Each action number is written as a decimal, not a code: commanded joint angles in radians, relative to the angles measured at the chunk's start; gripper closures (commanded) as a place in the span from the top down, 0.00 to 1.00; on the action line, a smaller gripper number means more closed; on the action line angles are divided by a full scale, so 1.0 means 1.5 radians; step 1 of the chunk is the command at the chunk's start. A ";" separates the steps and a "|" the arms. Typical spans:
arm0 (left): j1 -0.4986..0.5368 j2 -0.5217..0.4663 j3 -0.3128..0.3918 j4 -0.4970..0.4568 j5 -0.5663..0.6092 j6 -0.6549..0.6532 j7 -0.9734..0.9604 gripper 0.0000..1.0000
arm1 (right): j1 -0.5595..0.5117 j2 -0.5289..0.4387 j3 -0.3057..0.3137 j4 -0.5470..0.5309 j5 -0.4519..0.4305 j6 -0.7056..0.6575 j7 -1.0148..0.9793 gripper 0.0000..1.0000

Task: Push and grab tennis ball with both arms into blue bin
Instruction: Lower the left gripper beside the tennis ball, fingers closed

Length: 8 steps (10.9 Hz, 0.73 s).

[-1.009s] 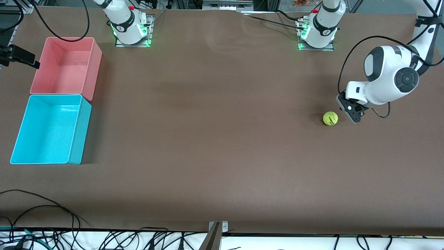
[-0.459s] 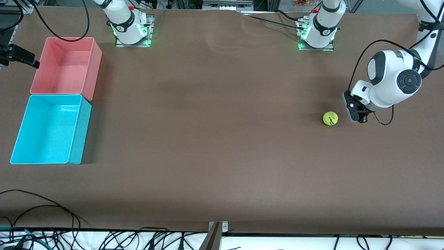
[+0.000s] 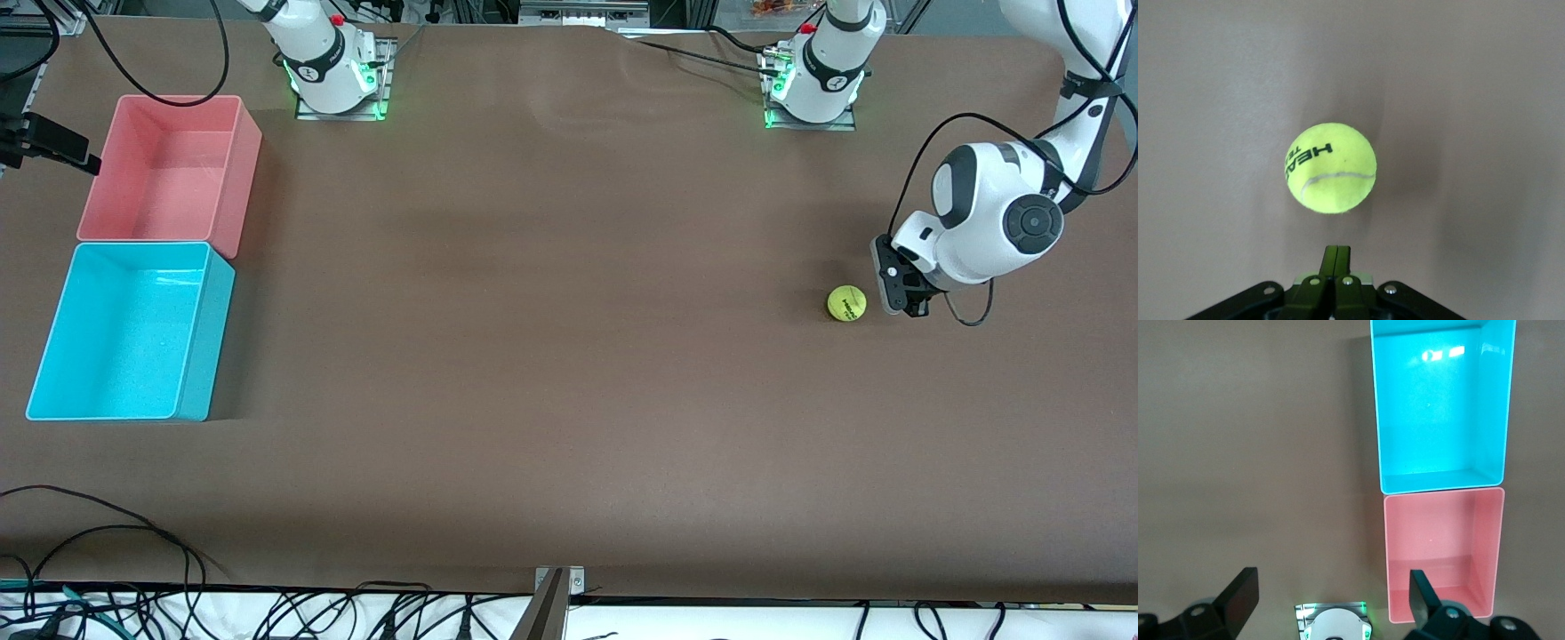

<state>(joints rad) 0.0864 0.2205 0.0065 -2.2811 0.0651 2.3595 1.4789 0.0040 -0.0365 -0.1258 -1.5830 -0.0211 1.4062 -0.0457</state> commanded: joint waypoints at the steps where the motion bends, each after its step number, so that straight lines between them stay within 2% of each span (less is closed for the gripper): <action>1: 0.007 0.034 -0.001 -0.001 -0.054 0.038 0.071 0.00 | 0.000 -0.003 -0.002 0.009 0.002 -0.013 -0.006 1.00; 8: 0.008 0.068 0.005 0.005 -0.058 0.087 0.106 0.00 | 0.000 -0.003 -0.006 0.009 0.002 -0.013 -0.006 1.00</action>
<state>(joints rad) 0.0902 0.2977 0.0081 -2.2815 -0.0005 2.4488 1.5622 0.0040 -0.0365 -0.1260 -1.5830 -0.0211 1.4053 -0.0457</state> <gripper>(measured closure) 0.991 0.000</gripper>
